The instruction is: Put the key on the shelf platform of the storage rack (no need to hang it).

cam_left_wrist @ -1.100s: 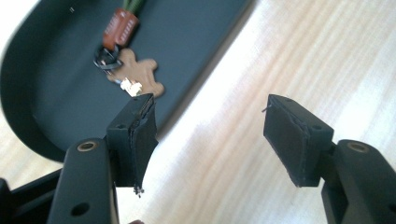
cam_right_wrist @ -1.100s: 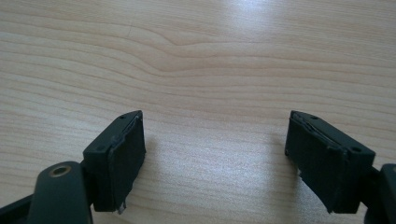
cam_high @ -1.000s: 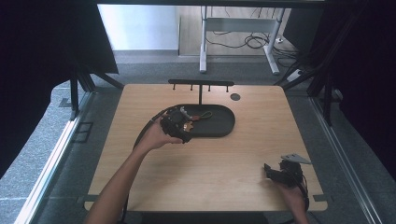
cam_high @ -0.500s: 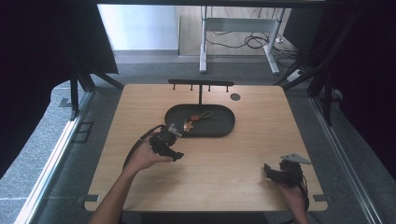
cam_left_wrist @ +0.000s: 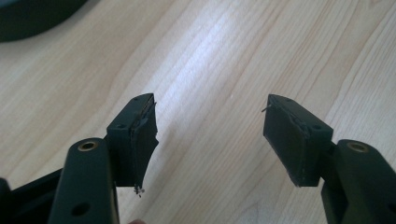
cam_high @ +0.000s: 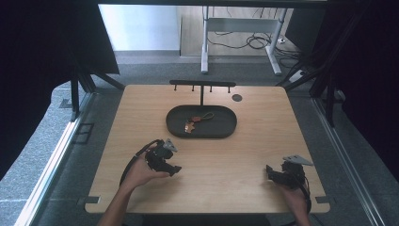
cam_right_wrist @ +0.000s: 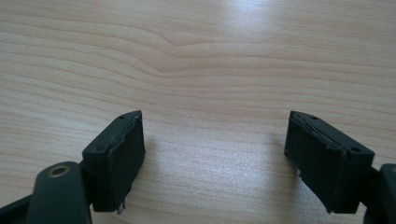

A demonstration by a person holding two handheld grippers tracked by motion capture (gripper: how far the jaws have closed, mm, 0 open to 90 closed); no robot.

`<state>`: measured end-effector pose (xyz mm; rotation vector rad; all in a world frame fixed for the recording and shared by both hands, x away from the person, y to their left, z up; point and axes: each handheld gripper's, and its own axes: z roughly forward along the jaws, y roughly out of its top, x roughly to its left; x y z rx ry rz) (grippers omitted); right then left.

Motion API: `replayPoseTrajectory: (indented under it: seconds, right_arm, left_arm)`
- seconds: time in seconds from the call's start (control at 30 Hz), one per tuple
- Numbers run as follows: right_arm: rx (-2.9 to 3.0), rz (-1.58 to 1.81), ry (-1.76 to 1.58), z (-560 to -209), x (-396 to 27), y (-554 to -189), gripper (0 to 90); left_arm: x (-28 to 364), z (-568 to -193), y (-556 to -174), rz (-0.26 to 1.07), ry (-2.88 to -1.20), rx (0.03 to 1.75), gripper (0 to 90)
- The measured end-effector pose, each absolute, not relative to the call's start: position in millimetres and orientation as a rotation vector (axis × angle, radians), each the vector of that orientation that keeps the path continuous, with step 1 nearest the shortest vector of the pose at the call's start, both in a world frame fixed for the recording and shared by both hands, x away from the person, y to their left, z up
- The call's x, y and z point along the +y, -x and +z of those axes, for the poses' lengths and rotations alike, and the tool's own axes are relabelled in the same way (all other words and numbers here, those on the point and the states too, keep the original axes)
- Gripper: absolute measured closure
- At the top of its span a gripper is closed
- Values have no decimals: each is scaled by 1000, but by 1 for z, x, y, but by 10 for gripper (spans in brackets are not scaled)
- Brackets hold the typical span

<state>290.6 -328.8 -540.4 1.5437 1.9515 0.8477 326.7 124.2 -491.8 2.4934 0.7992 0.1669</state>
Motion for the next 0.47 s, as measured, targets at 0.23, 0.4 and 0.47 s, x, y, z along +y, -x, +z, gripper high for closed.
replayPoseTrajectory:
  seconds: [0.23,0.4,0.47]
  right_arm:
    - [1953,851,-1542,-540,-329,-291,204]
    - [1954,853,-1544,-540,-330,-291,198]
    - [1958,854,-1544,-540,-330,-291,190]
  left_arm:
    - [123,-496,-323,152,-2479,791,347]
    - [127,-495,-324,143,-2453,811,345]
    - [127,-494,-324,143,-2446,813,345]
